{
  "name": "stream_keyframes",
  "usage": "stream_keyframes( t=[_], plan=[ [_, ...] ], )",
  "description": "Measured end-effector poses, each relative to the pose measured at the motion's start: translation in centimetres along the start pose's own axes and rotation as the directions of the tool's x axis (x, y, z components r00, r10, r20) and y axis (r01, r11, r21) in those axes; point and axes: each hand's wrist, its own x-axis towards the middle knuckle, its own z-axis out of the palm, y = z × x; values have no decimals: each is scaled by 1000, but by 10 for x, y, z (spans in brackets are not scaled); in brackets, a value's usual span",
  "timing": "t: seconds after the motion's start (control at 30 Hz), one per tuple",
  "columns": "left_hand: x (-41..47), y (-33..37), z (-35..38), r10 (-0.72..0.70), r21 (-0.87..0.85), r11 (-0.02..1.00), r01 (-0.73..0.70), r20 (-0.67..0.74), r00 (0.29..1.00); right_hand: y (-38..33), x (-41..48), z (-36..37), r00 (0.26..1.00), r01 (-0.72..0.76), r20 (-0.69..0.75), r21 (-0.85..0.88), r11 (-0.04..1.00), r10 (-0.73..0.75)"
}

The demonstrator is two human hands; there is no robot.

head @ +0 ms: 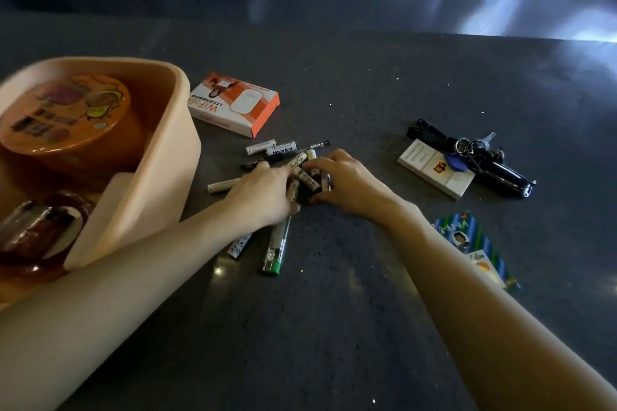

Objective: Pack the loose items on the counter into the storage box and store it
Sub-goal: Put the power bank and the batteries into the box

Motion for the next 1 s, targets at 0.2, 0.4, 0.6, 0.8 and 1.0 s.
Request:
stream_keyframes(
  t=[0.2, 0.4, 0.6, 0.8, 1.0],
  plan=[
    [1, -7, -7, -54, -83, 995, 56, 28, 998, -1, -3, 4, 1000, -1, -14, -29, 1000, 1],
    [-1, -6, -14, 8, -156, 988, 21, 178, 984, -7, 0, 0, 998, 30, 64, -21, 999, -29],
    [-8, -9, -3, 47, -183, 983, -33, 73, 996, -10, -3, 2, 998, 24, 57, 8, 1000, -24],
    [-18, -12, 8, 141, -252, 955, -155, -74, 987, -10, -5, 5, 998, 22, 54, 13, 1000, -23],
    [-22, -9, -1, 213, -166, 959, -231, -116, 970, -12, -14, -1, 1000, 0, -8, -26, 1000, 0]
  ],
)
